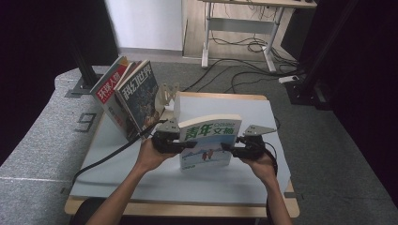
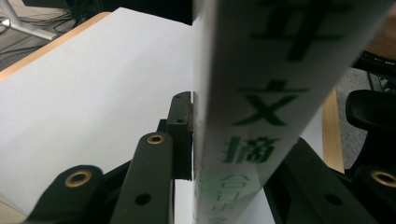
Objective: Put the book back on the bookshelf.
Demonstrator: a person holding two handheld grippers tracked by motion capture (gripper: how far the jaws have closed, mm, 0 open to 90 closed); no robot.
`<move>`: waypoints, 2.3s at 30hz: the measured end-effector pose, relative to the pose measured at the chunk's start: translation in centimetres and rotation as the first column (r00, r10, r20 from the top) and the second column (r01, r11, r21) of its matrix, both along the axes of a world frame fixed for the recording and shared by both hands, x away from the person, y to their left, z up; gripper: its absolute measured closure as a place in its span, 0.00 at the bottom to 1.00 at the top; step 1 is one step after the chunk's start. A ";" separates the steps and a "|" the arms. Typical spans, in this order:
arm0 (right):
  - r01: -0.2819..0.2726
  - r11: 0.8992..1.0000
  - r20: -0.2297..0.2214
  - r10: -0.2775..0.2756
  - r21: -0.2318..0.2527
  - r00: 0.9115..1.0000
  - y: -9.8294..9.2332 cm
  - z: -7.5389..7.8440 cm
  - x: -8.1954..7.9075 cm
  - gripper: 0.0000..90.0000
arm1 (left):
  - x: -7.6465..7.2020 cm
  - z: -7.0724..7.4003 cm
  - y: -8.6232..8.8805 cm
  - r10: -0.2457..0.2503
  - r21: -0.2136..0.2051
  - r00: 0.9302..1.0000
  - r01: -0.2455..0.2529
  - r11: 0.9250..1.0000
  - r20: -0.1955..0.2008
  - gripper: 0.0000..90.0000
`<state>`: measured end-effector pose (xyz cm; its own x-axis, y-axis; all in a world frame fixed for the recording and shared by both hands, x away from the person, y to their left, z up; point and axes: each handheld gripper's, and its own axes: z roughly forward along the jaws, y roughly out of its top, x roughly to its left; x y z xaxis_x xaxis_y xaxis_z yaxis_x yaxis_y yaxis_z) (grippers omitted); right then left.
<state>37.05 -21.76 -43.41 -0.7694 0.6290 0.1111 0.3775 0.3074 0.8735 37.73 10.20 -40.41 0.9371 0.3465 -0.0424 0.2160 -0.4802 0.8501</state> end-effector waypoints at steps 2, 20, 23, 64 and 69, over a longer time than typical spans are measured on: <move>0.001 1.000 -0.001 -0.001 0.000 1.000 0.0 0.0 0.0 0.55 | 0.0 0.0 0.0 0.001 0.000 1.000 -0.001 1.000 0.000 0.79; 0.001 1.000 -0.003 -0.001 -0.004 1.000 0.0 0.1 0.0 0.57 | -0.1 0.8 0.3 0.006 -0.039 1.000 -0.006 0.999 -0.001 0.80; 0.000 1.000 -0.002 0.000 -0.001 1.000 -0.1 0.0 0.0 0.57 | -0.1 0.8 0.3 0.009 -0.037 1.000 -0.008 0.999 0.004 0.81; 0.354 0.916 -0.057 -0.370 -0.188 0.927 -6.0 -7.5 -1.5 0.30 | 0.0 1.9 0.9 0.132 -0.037 0.991 -0.132 0.991 0.001 0.82; 0.362 0.895 -0.063 -0.390 -0.262 0.919 -5.5 -8.7 -1.0 0.14 | 0.0 2.3 1.3 0.138 -0.033 0.990 -0.138 0.990 0.000 0.82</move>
<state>36.00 -27.30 -52.10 -0.4615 0.8871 -0.0089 0.5967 0.3178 0.7369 37.71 11.51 -38.06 0.8803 0.4713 -0.0540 0.2767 -0.4176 0.8655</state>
